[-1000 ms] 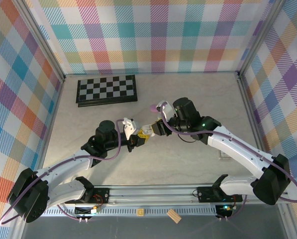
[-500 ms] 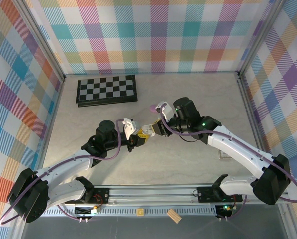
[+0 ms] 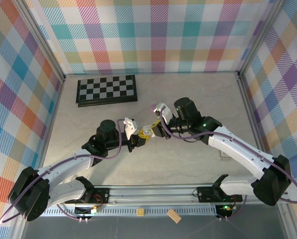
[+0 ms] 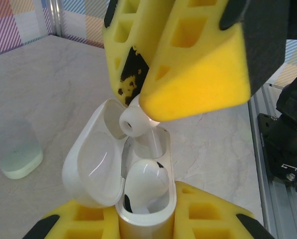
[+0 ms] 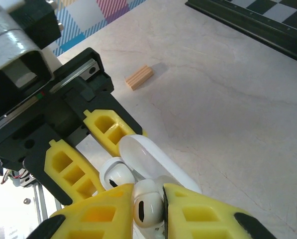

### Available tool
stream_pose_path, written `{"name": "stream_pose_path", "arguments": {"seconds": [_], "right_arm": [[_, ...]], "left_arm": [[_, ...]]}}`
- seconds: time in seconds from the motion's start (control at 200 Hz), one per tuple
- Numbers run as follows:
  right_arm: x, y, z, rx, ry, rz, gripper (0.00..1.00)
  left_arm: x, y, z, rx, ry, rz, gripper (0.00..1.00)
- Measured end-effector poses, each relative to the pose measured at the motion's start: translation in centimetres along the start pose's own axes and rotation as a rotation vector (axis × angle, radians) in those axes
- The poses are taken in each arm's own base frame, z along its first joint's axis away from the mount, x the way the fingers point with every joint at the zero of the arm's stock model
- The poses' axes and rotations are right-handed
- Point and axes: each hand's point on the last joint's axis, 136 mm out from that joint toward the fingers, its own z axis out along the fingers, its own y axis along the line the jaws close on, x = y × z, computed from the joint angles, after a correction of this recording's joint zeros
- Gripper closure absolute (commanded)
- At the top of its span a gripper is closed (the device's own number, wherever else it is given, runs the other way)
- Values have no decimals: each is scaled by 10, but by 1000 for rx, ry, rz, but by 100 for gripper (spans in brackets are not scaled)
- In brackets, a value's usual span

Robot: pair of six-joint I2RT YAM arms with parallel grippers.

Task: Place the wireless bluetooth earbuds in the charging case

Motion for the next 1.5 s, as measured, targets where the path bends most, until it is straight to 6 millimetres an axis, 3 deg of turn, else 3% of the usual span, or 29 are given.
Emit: {"name": "stream_pose_path", "arguments": {"seconds": [0.32, 0.625, 0.8, 1.5], "right_arm": [[4, 0, 0, -3, 15, -91, 79], [14, -4, 5, 4, 59, -117, 72], [17, -6, 9, 6, 73, -122, 81], [18, -7, -5, 30, 141, -259, 85]], "left_arm": [[2, -2, 1, 14, 6, -7, 89], [0, 0, 4, 14, 5, -16, 90], [1, 0, 4, 13, 10, -27, 89], [1, -2, 4, 30, 8, -28, 89]]}}
